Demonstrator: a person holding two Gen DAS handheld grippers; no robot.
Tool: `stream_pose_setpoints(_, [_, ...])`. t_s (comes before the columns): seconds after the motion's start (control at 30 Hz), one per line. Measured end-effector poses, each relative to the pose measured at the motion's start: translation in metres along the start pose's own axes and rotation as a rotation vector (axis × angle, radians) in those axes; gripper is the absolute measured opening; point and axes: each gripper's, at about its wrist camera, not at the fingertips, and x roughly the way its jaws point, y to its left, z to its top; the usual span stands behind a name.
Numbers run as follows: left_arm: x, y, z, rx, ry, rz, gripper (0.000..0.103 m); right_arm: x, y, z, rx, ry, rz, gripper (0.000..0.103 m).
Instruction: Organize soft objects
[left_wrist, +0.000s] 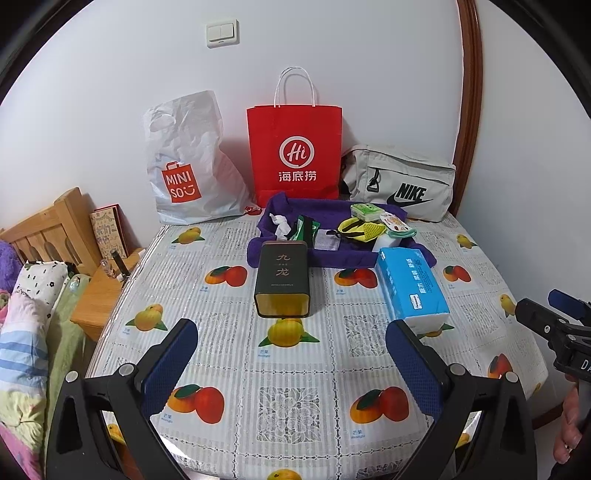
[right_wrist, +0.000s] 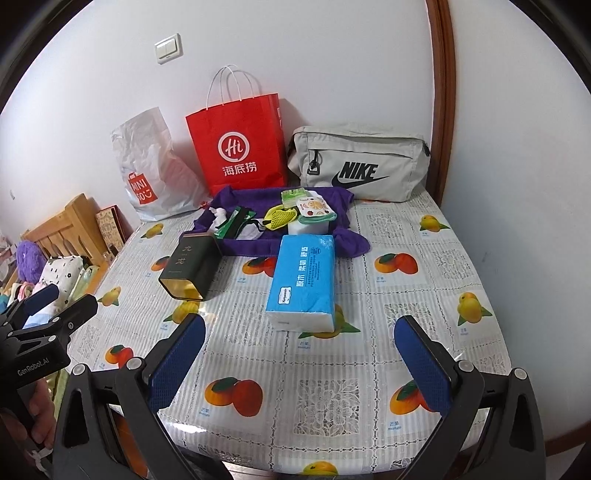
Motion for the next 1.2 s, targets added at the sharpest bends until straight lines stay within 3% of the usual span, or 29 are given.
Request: stream_pose_setpoints(1.2, [-0.0024,-0.0001,-0.002,-0.001,-0.001,0.003,0.103,-0.0033,0.0042,-0.0038,-0.008,-0.002,0.001,0.101])
